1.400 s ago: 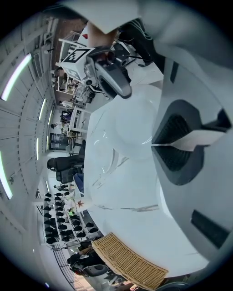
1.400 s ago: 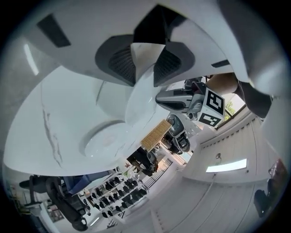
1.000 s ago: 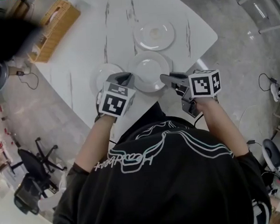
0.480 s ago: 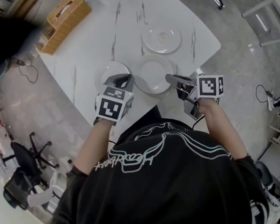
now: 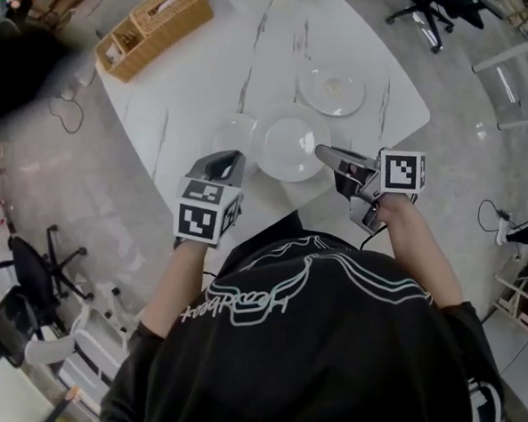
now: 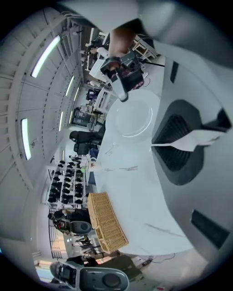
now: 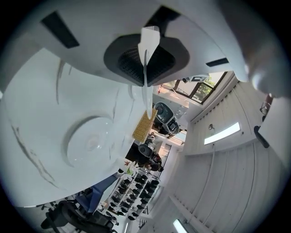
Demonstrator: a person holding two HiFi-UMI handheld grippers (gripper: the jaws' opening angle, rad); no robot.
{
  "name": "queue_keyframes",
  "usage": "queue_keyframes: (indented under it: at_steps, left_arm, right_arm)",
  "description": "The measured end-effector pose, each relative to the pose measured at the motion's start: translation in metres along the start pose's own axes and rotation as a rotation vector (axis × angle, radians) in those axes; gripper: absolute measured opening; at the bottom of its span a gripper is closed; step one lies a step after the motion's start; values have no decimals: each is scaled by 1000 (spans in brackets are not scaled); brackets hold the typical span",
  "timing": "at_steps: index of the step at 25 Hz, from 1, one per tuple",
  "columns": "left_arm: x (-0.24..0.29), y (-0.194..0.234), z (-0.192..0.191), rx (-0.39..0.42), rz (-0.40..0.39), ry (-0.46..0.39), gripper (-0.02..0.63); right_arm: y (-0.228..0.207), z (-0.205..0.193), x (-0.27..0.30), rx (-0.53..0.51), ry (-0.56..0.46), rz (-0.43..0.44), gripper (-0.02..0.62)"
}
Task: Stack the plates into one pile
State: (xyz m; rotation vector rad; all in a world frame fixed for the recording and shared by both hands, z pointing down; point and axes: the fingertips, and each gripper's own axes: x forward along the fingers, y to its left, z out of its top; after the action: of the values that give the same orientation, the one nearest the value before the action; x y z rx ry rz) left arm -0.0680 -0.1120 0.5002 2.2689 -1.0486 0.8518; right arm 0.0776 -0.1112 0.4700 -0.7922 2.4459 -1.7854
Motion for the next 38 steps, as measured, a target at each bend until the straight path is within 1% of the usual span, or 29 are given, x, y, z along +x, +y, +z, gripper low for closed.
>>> queue_keyframes:
  at_steps: [4, 8, 10, 13, 20, 25, 29, 32, 35, 36, 37, 38]
  left_arm:
    - [-25, 30, -12, -104, 66, -32, 34]
    - [-48, 49, -25, -195, 113, -61, 34]
    - [-57, 56, -32, -232, 131, -70, 34]
    - [-67, 63, -43, -271, 158, -74, 34]
    - [-80, 74, -65, -317, 190, -70, 34]
    - [-79, 80, -73, -334, 189, -61, 34]
    - [-76, 83, -77, -343, 184, -55, 34]
    - [-71, 85, -79, -344, 179, -53, 34]
    - [-66, 85, -79, -344, 172, -53, 34]
    - [-65, 85, -79, -343, 170, -53, 34]
    - [-64, 85, -79, -342, 167, -53, 34]
    - [-63, 85, -79, -341, 164, -53, 34]
  right_arm:
    - [17, 3, 30, -14, 46, 49, 40]
    - [31, 2, 57, -32, 95, 84, 40]
    - [36, 2, 70, -45, 116, 100, 40]
    - [37, -1, 87, -44, 146, 100, 40]
    - [20, -18, 120, 20, 207, 52, 40]
    - [9, -24, 134, 47, 230, 25, 41]
    - [-1, -30, 138, 56, 256, -26, 41]
    - [-4, -32, 143, 69, 256, -18, 41]
    - [-5, -32, 146, 40, 255, -10, 45]
    - [-3, -33, 146, 20, 260, -5, 55]
    - [-1, -34, 147, -3, 270, 1, 95]
    - [2, -36, 147, -32, 284, 8, 150]
